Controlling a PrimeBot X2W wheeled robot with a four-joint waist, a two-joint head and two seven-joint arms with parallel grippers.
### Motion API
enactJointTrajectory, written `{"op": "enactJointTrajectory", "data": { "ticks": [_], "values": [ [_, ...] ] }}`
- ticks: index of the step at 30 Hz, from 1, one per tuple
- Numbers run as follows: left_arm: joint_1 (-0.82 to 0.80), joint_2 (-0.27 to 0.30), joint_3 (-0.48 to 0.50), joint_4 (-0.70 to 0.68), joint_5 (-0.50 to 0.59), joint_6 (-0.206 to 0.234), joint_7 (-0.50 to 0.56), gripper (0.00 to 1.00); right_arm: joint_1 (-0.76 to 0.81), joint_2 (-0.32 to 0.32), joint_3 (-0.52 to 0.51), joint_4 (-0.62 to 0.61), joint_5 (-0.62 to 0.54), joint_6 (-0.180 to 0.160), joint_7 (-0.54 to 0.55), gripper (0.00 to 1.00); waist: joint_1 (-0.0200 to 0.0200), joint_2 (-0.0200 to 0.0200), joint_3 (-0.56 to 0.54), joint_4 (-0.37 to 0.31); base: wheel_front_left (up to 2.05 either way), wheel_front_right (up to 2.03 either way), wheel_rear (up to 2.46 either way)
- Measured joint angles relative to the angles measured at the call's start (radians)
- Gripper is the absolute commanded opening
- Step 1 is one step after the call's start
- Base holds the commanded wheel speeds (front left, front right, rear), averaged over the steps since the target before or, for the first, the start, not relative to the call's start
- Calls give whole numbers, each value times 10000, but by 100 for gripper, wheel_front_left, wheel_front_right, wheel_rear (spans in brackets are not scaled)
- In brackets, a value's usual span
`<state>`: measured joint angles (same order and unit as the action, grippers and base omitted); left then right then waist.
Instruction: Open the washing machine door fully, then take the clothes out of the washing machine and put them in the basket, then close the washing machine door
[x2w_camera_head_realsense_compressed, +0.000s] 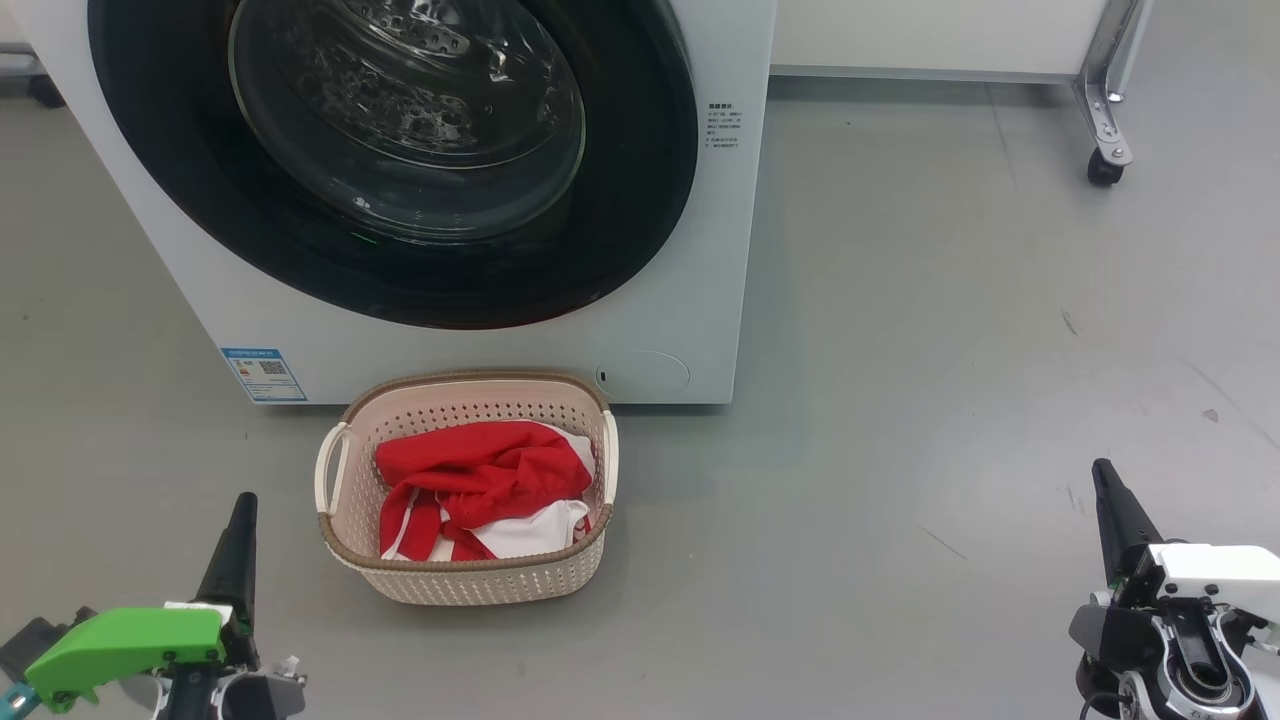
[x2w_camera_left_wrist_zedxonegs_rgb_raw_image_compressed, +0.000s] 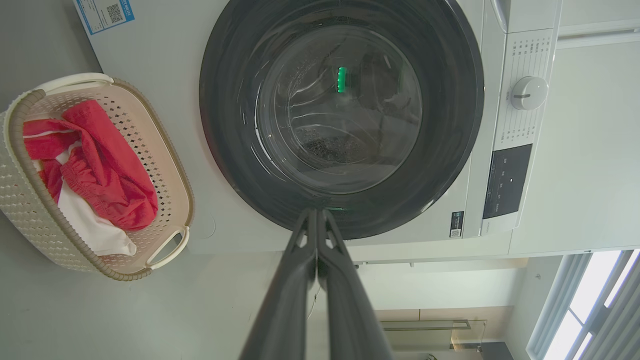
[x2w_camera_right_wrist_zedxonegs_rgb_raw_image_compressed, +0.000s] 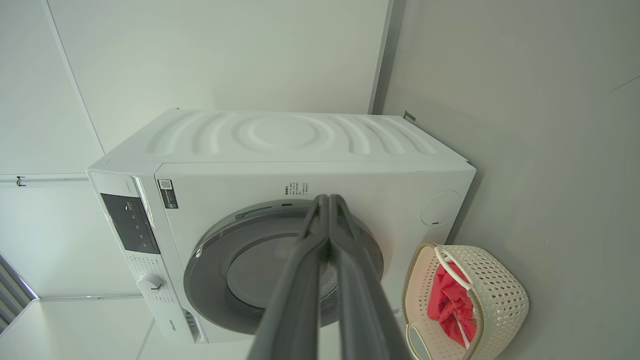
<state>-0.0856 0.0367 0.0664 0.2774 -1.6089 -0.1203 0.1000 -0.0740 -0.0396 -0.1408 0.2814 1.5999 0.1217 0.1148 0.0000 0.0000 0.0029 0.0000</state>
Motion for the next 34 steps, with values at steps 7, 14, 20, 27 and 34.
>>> {"op": "enactJointTrajectory", "data": {
  "ticks": [7, 14, 20, 27, 34],
  "values": [
    [0, 0, 2, 0, 0, 0, 0, 0, 0, 0, 0, -2, 2, 0, 0, 0, 0, 0, 0, 0, 0, 0, 0],
    [0, 0, 2, -2, 0, 0, 0, 0, 0, 0, 2, -2, 2, 0, 0, 0, 0, 0, 0, 0, 0, 0, 0],
    [0, 0, 4, -4, 0, 0, 0, 0, 0, 0, 2, -4, 2, 0, 0, 0, 0, 0, 0, 0, 0, 0, 0],
    [0, 0, 4, -6, 0, 0, 0, 0, 0, 0, 4, -6, 2, 0, 0, 0, 0, 0, 0, 0, 0, 0, 0],
    [0, 0, 6, -8, 0, 0, 0, 0, 0, 0, 6, -8, 2, 0, 0, 0, 0, 0, 0, 0, 0, 0, 0]
  ]
}}
